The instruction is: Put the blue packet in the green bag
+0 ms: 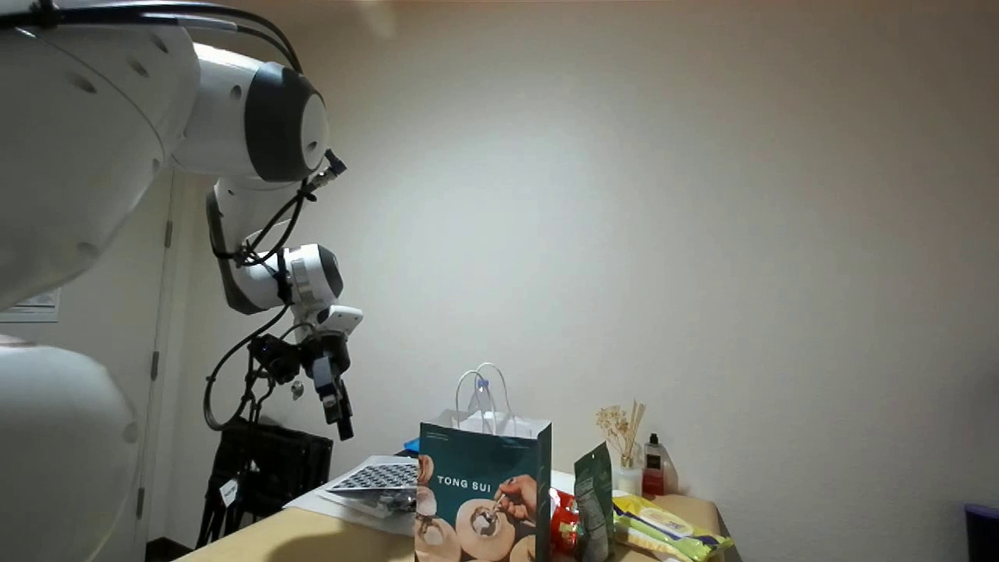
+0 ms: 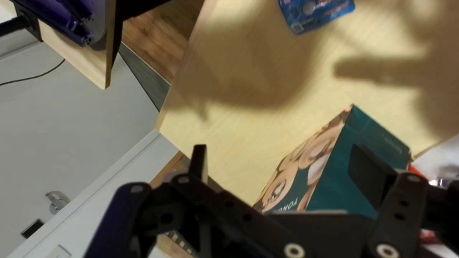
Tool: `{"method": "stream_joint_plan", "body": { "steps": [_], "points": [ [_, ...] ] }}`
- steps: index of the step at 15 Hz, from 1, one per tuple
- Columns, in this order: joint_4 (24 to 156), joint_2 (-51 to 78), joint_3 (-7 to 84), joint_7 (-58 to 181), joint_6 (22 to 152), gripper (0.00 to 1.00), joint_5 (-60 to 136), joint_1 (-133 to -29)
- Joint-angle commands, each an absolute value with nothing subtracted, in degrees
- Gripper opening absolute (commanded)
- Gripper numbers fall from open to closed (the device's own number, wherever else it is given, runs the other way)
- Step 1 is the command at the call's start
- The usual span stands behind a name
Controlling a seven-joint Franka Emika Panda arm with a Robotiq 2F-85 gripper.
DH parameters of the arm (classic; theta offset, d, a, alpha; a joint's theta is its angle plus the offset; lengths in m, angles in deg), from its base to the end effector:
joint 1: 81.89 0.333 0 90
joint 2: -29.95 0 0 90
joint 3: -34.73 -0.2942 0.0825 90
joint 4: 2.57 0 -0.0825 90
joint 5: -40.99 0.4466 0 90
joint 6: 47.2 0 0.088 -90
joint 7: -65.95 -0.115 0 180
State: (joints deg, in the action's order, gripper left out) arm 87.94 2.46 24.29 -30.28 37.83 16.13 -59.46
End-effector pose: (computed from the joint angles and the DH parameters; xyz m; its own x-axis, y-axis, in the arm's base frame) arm 0.5855 0.3059 0.2850 0.5759 -0.7382 0.3514 -0.7828 -0.3739 0.4974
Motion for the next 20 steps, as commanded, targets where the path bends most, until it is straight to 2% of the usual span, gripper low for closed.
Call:
{"method": "stream_joint_plan", "body": {
  "steps": [1, 8, 14, 18, 20],
  "points": [
    [90.9, 3.1, 25.5, -32.3, 34.3, 1.0, 19.8, -58.4],
    [89.7, -0.3, 25.3, -28.6, 36.9, 1.0, 18.2, -58.2],
    [98.4, -4.5, 24.4, -19.8, 56.8, 1.0, 24.0, -60.8],
    [103.6, -6.5, 25.5, -13.1, 61.4, 1.0, 28.1, -61.7],
    [101.1, -8.0, 27.1, -15.4, 59.8, 1.0, 27.0, -59.5]
  ]
}}
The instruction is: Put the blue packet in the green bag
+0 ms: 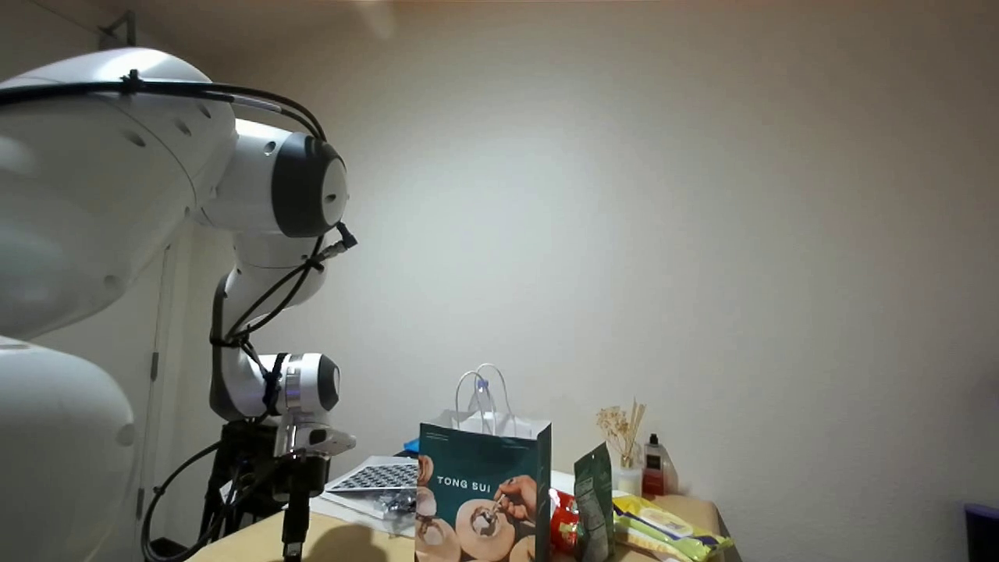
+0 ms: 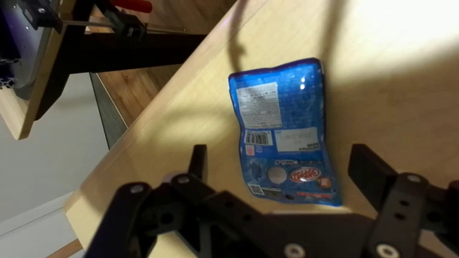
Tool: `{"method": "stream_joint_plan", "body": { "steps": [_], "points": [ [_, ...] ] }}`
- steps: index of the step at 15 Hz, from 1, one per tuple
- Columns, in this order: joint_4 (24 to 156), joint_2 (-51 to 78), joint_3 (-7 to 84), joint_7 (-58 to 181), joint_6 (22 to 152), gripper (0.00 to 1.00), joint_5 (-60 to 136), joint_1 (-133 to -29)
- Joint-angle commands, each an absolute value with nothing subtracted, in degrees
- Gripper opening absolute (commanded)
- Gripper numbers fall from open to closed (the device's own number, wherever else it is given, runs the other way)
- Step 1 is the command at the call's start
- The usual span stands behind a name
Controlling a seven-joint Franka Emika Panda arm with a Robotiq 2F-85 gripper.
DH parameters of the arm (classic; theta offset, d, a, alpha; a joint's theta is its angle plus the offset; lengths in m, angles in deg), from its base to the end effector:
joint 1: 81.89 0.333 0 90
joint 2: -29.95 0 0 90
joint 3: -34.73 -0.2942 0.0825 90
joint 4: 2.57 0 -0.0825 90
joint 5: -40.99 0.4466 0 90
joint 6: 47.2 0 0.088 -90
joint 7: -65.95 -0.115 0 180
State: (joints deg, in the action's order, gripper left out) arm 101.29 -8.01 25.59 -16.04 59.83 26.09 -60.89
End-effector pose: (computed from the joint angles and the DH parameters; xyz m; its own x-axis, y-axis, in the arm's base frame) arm 0.5246 0.2858 0.0741 0.7250 -0.6886 -0.0139 -0.5625 -0.6036 0.5651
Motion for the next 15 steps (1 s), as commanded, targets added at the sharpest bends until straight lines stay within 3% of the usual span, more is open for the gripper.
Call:
{"method": "stream_joint_plan", "body": {
  "steps": [1, 13, 15],
  "points": [
    [101.6, -8.1, 27.3, -14.9, 60.1, 1.0, 27.1, -59.6],
    [103.1, -10.5, 29.0, -8.4, 68.3, 1.0, 29.8, -62.7],
    [103.0, -10.5, 29.1, -7.5, 68.1, 0.74, 30.6, -62.8]
  ]
}}
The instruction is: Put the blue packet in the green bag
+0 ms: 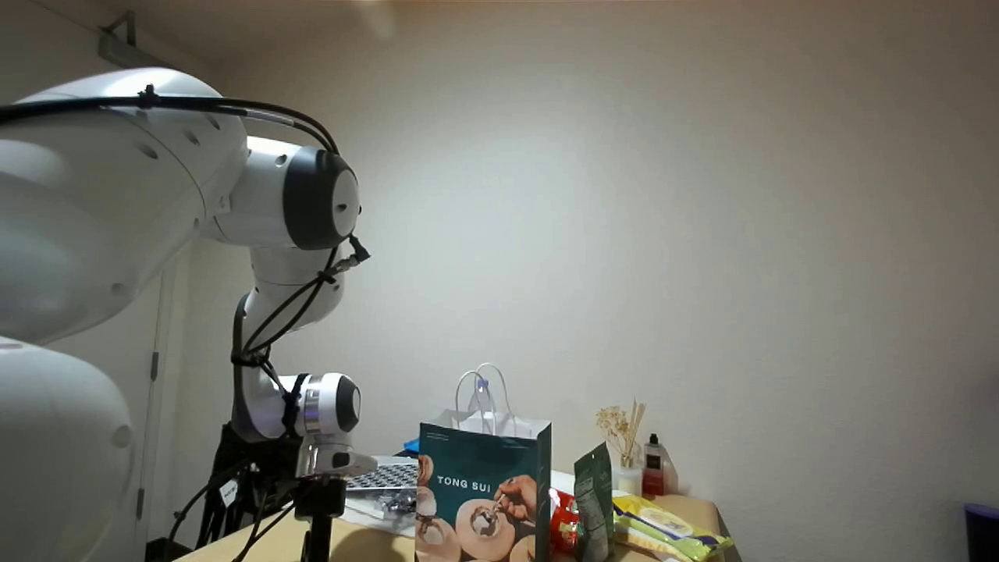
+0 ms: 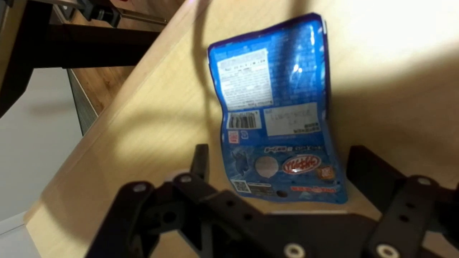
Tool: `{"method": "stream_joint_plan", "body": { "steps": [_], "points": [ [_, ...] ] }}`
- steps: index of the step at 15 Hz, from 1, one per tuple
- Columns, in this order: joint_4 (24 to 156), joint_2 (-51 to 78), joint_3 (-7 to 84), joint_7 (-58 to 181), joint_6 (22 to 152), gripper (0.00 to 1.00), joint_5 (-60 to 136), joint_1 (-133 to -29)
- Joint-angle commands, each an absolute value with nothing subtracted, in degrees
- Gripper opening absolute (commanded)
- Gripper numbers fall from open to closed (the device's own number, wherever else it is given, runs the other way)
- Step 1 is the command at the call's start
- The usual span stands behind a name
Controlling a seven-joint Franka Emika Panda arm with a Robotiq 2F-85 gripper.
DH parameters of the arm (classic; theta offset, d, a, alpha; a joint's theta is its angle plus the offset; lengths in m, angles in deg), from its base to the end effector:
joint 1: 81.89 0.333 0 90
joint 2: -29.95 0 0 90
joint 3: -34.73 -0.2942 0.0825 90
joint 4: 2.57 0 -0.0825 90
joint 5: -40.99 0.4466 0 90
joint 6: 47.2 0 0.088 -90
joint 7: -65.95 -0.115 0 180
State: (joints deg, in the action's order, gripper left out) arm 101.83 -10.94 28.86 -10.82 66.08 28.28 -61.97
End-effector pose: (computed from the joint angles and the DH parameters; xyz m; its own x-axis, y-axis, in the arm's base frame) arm 0.5384 0.2483 0.0392 0.7182 -0.6931 -0.0619 -0.5666 -0.6341 0.5262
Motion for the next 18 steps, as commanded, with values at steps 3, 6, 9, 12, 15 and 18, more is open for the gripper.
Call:
{"method": "stream_joint_plan", "body": {
  "steps": [3, 6, 9, 12, 15, 18],
  "points": [
    [102.6, -10.6, 29.4, -6.5, 68.6, 0.53, 31.2, -62.8],
    [102.2, -10.8, 29.6, -5.9, 68.4, 0.34, 31.7, -62.8],
    [102.1, -10.8, 29.8, -5.7, 68.5, 0.15, 32.1, -62.8],
    [102.2, -10.8, 29.7, -5.5, 68.8, 0.01, 32.7, -63.0],
    [102.2, -11.0, 29.8, -5.5, 68.8, 0.0, 33.9, -63.3],
    [102.2, -11.1, 29.8, -5.6, 68.9, 0.0, 35.5, -63.6]
  ]
}}
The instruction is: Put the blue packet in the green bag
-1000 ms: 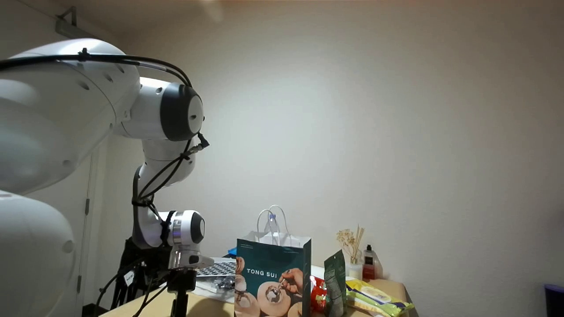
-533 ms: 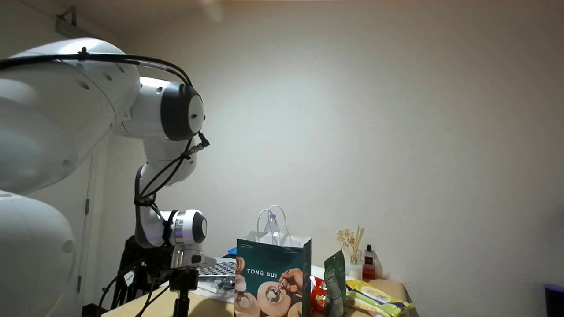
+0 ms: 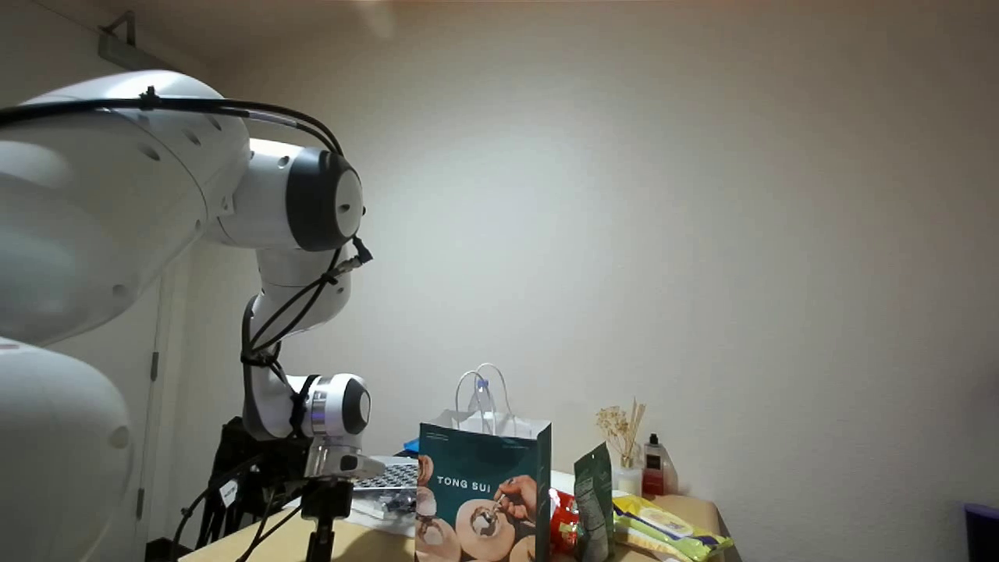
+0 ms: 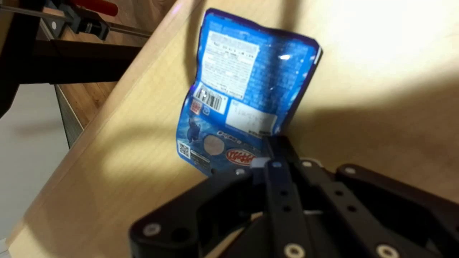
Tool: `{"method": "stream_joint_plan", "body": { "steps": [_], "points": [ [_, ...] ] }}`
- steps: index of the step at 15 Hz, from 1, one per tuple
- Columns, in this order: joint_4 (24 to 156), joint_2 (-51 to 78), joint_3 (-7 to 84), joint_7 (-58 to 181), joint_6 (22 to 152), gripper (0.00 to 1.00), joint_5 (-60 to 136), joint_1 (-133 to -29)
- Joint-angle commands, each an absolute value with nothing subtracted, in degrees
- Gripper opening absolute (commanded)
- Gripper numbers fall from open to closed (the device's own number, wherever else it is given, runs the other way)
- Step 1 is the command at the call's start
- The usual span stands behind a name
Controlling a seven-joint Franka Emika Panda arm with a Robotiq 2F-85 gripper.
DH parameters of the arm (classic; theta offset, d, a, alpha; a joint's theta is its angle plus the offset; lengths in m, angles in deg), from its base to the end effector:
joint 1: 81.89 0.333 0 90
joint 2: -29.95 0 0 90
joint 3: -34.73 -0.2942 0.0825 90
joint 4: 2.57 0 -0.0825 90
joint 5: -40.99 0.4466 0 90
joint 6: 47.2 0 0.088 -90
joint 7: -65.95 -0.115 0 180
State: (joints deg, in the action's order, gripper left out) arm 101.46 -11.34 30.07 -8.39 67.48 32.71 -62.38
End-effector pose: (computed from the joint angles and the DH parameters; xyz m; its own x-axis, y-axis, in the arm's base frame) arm 0.5464 0.2388 0.0368 0.6823 -0.7229 -0.1089 -0.5930 -0.6345 0.4958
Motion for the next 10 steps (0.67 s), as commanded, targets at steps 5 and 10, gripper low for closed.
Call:
{"method": "stream_joint_plan", "body": {
  "steps": [5, 10],
  "points": [
    [103.3, -5.2, 32.0, -12.1, 66.3, 0.0, 32.9, -59.7],
    [103.5, 5.3, 33.4, -25.7, 63.0, 0.0, 23.6, -53.6]
  ]
}}
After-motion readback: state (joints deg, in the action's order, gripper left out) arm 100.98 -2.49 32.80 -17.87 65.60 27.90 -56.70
